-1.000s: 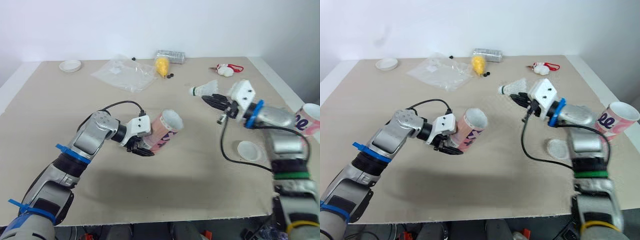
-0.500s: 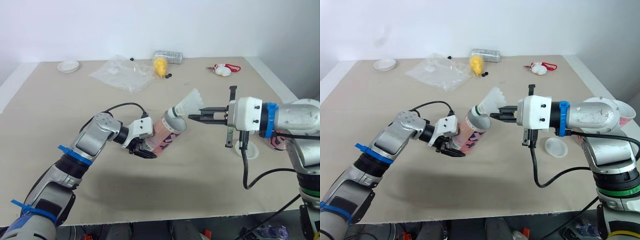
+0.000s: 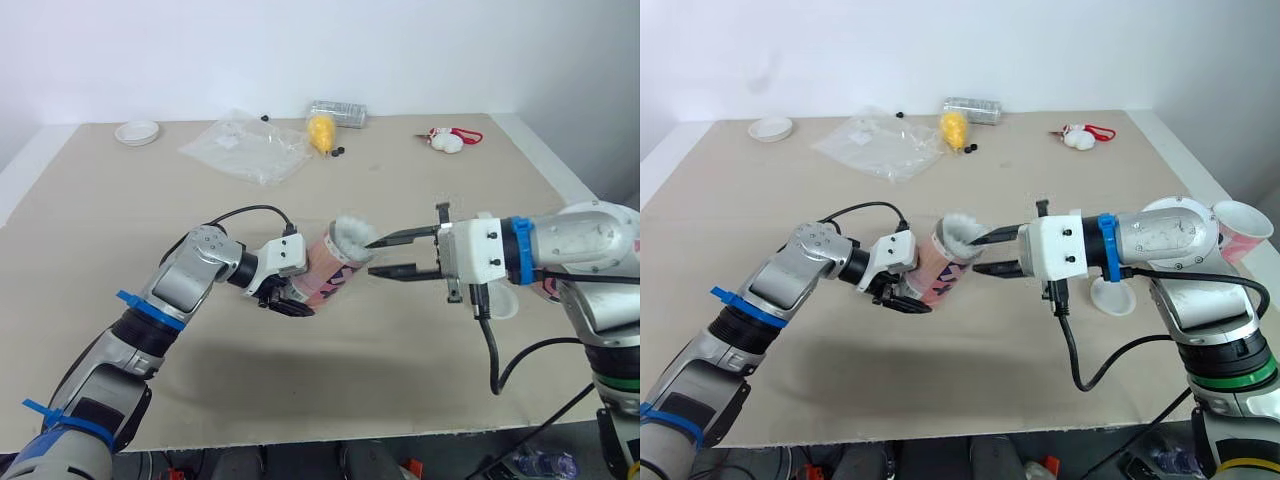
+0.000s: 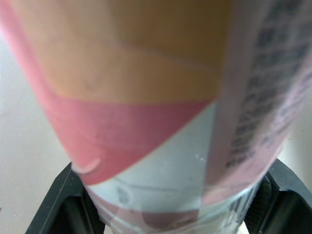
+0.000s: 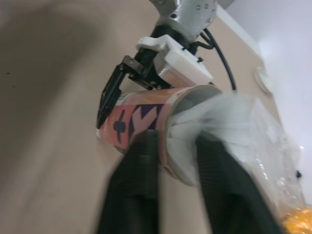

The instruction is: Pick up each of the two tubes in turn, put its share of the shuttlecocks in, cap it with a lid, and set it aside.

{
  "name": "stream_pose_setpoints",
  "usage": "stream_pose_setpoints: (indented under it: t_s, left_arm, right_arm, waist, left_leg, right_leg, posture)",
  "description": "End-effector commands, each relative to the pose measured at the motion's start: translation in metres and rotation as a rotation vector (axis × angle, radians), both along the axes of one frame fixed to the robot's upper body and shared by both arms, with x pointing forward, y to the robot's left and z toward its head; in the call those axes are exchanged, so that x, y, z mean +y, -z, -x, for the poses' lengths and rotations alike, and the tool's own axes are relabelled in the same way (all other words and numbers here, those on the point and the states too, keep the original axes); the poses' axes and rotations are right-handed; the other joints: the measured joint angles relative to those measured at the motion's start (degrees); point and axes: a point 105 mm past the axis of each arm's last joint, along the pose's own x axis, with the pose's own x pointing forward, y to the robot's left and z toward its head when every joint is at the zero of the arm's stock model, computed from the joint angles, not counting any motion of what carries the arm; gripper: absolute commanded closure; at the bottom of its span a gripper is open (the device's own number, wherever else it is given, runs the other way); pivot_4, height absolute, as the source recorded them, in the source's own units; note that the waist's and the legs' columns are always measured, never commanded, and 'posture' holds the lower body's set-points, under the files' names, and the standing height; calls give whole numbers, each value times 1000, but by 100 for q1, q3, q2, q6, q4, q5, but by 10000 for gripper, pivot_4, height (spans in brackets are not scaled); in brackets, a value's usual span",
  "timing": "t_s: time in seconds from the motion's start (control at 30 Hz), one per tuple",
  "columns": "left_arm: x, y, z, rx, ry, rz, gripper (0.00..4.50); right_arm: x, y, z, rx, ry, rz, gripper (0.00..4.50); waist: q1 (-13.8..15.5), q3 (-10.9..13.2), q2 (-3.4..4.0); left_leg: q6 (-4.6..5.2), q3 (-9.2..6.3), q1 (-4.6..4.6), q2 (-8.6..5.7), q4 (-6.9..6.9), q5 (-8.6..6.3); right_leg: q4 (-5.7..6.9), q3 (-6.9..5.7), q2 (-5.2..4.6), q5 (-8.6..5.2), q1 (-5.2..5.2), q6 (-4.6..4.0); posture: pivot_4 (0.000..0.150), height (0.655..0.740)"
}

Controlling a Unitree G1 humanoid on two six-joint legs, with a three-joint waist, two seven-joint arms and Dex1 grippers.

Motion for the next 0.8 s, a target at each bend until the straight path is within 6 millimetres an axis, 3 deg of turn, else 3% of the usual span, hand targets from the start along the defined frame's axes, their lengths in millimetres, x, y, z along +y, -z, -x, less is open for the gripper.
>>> stream_pose_setpoints:
  t_s: [0.03, 0.13, 0.23, 0.4, 0.5, 0.73, 0.8]
  left_arm:
    - [-3, -6, 1, -25, 13, 7, 16022]
    - [-2, -5, 1, -37, 18, -3, 16022]
    - [-2, -6, 1, -48, 24, -6, 16022]
    - [-4, -6, 1, -65, 43, -19, 16022]
    - [-3, -5, 1, -70, 58, -39, 16022]
    - [-3, -10, 1, -59, 84, -88, 16022]
    - [-2, -11, 1, -55, 85, -97, 16022]
  right_arm:
    - [3, -22, 1, -28, -8, -71, 14890]
    - [-4, -49, -7, 123, 88, -271, 872]
    - [-17, -60, -17, 259, 194, -351, 872]
    - [-26, -69, -30, 314, 255, -366, 872]
    - [-19, -72, -34, 294, 224, -339, 7676]
    - [11, -42, -24, 282, 97, -62, 41606]
    - [16, -35, -20, 279, 60, 26, 44229]
  waist:
    - [1, 0, 0]
    - [-3, 1, 0]
    - [8, 1, -1]
    - [11, 1, 0]
    - [0, 1, 1]
    - [-3, 2, 1]
    - [-3, 3, 2]
  left_leg:
    - [0, 0, 0, 0, 0, 0]
    - [0, -1, 1, 1, 0, 0]
    - [0, -3, 1, 1, 2, 0]
    - [0, -2, 0, 1, -1, 0]
    - [0, 0, 0, 1, -5, 0]
    - [0, 1, -2, 1, -8, 0]
    - [0, 1, -5, 1, -8, 0]
  right_leg:
    - [0, 0, 0, 0, 0, 0]
    - [2, 0, 1, 2, -1, -4]
    - [2, -1, 0, 5, 1, -6]
    - [1, -1, 0, 3, -2, -6]
    - [1, -1, 1, 1, -5, -6]
    - [0, -1, 1, -3, -7, -3]
    - [0, -1, 1, -3, -11, -2]
  posture:
    - [1500, 7400]
    - [1500, 7400]
    - [1500, 7400]
    - [1500, 7400]
    - [1500, 7400]
    - [1500, 7400]
    - [1500, 7400]
